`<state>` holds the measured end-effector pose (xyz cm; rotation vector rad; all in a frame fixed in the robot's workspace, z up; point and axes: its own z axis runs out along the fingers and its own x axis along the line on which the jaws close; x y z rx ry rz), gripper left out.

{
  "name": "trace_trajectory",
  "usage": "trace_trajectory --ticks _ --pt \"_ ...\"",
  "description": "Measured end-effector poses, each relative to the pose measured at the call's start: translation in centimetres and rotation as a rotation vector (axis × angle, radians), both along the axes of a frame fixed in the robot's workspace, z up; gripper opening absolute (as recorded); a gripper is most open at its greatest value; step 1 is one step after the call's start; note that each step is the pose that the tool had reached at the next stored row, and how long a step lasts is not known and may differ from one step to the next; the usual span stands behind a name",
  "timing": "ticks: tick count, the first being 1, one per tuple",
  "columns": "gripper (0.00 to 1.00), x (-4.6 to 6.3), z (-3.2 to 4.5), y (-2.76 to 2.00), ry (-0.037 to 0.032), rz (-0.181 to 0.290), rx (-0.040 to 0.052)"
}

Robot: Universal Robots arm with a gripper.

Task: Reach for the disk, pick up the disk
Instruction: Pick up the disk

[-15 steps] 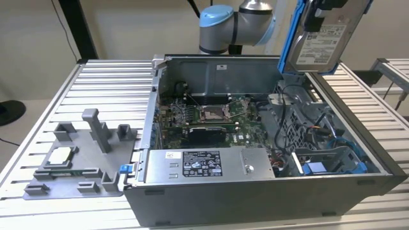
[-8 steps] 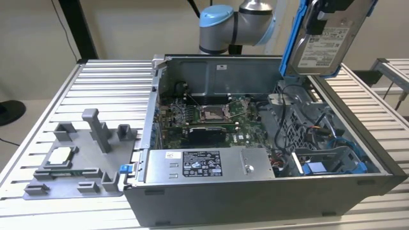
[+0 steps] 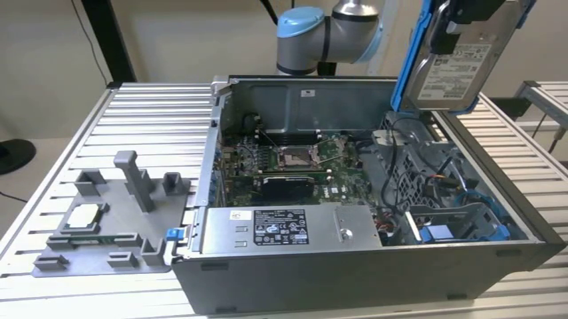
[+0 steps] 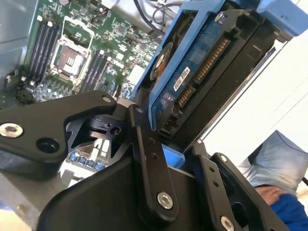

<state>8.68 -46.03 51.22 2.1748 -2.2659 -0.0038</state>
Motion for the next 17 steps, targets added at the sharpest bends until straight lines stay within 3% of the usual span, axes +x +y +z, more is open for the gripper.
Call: trace_trajectory --ticks 4,8,17 --pt "0.0 0.0 -0.1 -0.86 0.0001 0.0 0.0001" --pt "0.0 0.0 -0.19 -2.18 0.0005 0.0 0.0" --pt "0.0 0.0 -0.32 -6.02 0.0008 0.0 -0.0001"
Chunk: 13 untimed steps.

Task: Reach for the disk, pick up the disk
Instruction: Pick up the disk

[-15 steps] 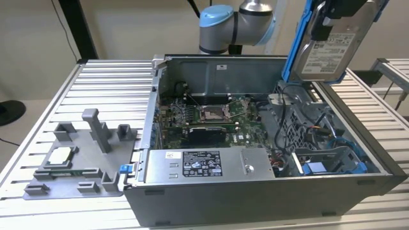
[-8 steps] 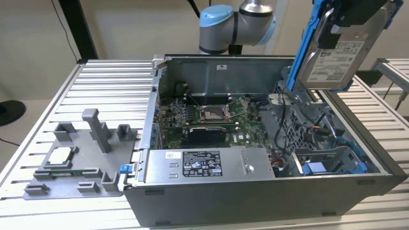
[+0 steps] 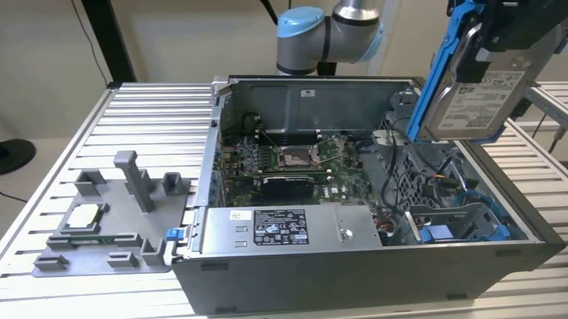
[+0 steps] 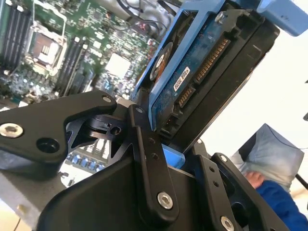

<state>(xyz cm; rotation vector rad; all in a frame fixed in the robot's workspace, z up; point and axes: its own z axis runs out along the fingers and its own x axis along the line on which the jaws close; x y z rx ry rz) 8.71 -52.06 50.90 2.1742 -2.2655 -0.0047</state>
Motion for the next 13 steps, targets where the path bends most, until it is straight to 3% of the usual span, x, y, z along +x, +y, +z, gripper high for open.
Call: trace_trajectory --ticks 8,13 --pt "0.0 0.1 -0.12 -3.55 0.001 0.0 0.0002" --pt "0.0 0.2 -0.22 -5.25 0.0021 0.0 0.0003"
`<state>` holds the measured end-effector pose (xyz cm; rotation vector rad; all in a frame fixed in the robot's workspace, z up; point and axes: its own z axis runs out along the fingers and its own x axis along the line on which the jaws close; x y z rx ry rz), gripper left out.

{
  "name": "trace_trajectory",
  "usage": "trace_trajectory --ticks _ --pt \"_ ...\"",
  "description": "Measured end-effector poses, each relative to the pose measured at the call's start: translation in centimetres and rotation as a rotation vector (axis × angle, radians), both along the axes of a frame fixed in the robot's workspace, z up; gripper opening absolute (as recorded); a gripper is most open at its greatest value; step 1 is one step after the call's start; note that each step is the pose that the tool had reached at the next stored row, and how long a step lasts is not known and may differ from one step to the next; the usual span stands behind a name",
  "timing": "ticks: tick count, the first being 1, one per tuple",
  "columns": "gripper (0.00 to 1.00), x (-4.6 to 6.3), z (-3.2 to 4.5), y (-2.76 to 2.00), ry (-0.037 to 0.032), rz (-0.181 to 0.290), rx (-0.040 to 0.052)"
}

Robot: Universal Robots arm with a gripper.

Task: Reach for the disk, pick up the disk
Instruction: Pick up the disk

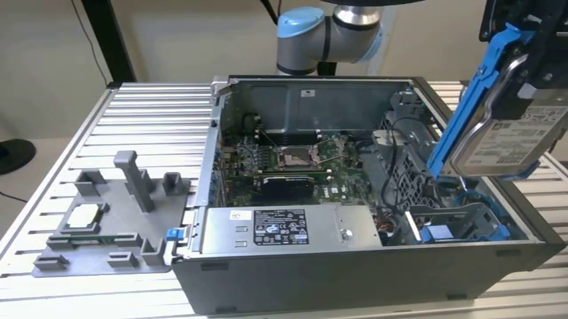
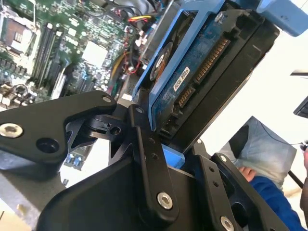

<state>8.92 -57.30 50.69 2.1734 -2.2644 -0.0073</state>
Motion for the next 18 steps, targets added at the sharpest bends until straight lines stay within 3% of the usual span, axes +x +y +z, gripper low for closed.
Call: trace_trajectory --ticks 7,18 --pt "0.0 0.39 -0.07 -1.12 0.0009 0.0 0.0" --pt "0.0 0.39 -0.07 -1.19 0.0009 0.0 0.0"
